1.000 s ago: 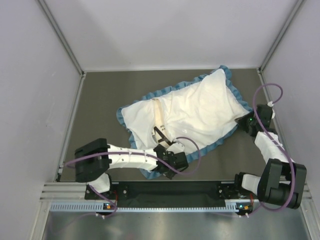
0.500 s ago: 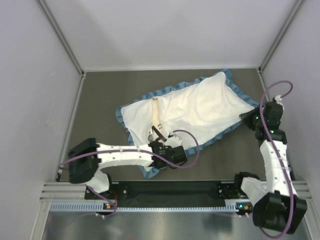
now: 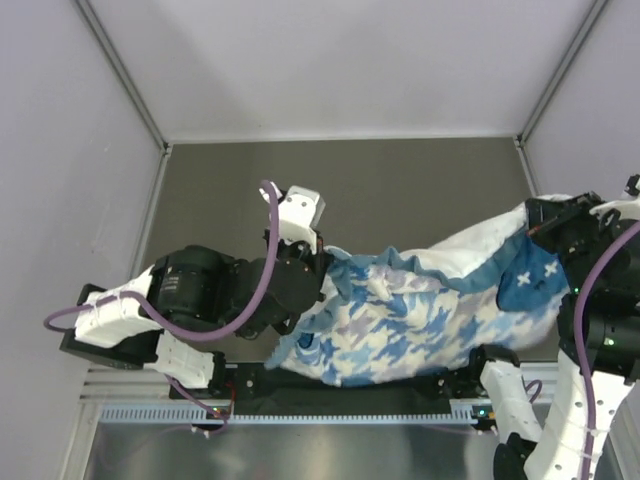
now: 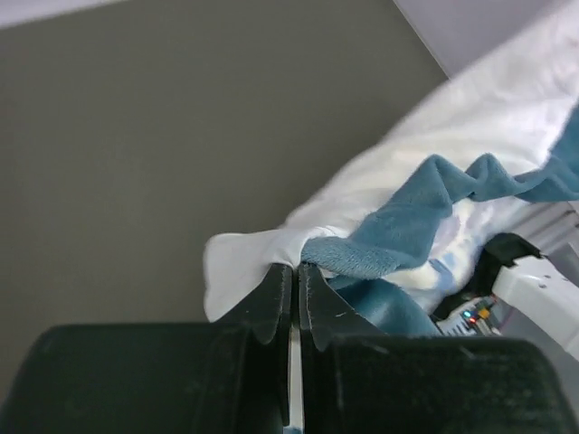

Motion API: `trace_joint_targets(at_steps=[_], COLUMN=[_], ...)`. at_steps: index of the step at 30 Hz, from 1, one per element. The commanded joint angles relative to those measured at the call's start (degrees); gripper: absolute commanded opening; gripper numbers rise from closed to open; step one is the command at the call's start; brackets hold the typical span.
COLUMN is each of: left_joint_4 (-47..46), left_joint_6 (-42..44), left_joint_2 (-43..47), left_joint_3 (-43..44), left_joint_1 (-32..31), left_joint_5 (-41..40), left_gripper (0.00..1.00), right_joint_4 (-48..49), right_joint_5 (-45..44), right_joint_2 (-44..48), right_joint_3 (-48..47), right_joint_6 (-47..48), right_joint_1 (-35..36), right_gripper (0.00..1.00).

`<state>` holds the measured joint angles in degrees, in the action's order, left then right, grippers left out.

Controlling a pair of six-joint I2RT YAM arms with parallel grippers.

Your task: Put the pillow into the pillowcase

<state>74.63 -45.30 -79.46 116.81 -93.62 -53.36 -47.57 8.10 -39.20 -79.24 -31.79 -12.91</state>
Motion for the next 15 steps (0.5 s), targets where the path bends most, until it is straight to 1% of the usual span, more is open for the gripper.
trace_joint_targets(at_steps=[1, 2, 3, 4, 5, 6, 7, 8, 9, 10, 11, 12, 13, 14, 15], left_joint_4=[5.8, 2.8, -2.2, -11.9, -17.2, -20.5, -23.2, -24.0, -24.7, -26.2, -29.5, -31.5, -33.1, -36.1, -37.2], left_joint_6=[6.9, 9.8, 13.7, 21.4, 24.9, 27.3, 28.9, 29.4, 29.7, 30.7, 31.1, 31.2, 31.1, 31.1, 31.1], left_joint_2=[-0.3, 1.2, 2.6, 4.1, 6.7, 7.3, 7.3, 6.1, 5.5, 4.9, 4.4, 4.3, 4.2, 4.1, 4.0], left_joint_3=[3.5, 2.1, -0.3, -7.1, -11.0, -14.4, -18.6, -20.4, -22.1, -26.1, -28.2, -30.2, -33.3, -34.5, -35.4], left_joint_1=[2.4, 7.5, 10.8, 14.1, 20.1, 23.1, 26.4, 33.0, 35.9, 38.7, 43.9, 46.8, 49.8, 55.8, 58.6], left_joint_5=[-9.0, -6.9, -4.1, -0.5, 4.7, 6.6, 8.5, 13.8, 16.3, 18.4, 20.8, 26.1, 28.9, 31.3, 36.3], left_gripper=[0.0, 0.0, 0.0, 0.0, 0.0, 0.0, 0.0, 0.0, 0.0, 0.0, 0.0, 0.0, 0.0, 0.0, 0.0], right_joint_4=[-3.1, -3.4, -3.4, -3.2, -3.0, -2.4, -1.2, 1.8, 3.3, 5.0, 8.4, 10.5, 12.5, 15.8, 16.8], right_joint_5=[0.8, 1.0, 1.7, 3.2, 3.8, 3.9, 4.5, 4.8, 5.0, 5.4, 5.7, 6.0, 5.8, 5.8, 5.4], right_joint_2=[-0.9, -2.6, -3.5, -4.8, -6.8, -7.6, -8.2, -9.1, -9.7, -10.4, -12.1, -13.0, -14.3, -17.0, -18.7], right_joint_3=[-5.7, -5.8, -5.9, -5.8, -5.7, -5.3, -3.7, -2.6, -1.5, 0.6, 1.8, 4.0, 5.1, 5.8, 6.0], right_joint_6=[2.5, 3.0, 3.7, 4.0, 4.3, 4.1, 3.9, 3.7, 3.0, 2.4, 2.0, 0.8, 0.2, -0.5, -1.1], right_joint_1=[-0.1, -0.1, -0.2, -0.2, -0.2, -0.2, -0.2, -0.2, -0.2, -0.1, -0.1, 0.0, 0.1, 0.3, 0.4], right_gripper=[0.0, 0.0, 0.0, 0.0, 0.0, 0.0, 0.0, 0.0, 0.0, 0.0, 0.0, 0.0, 0.0, 0.0, 0.0])
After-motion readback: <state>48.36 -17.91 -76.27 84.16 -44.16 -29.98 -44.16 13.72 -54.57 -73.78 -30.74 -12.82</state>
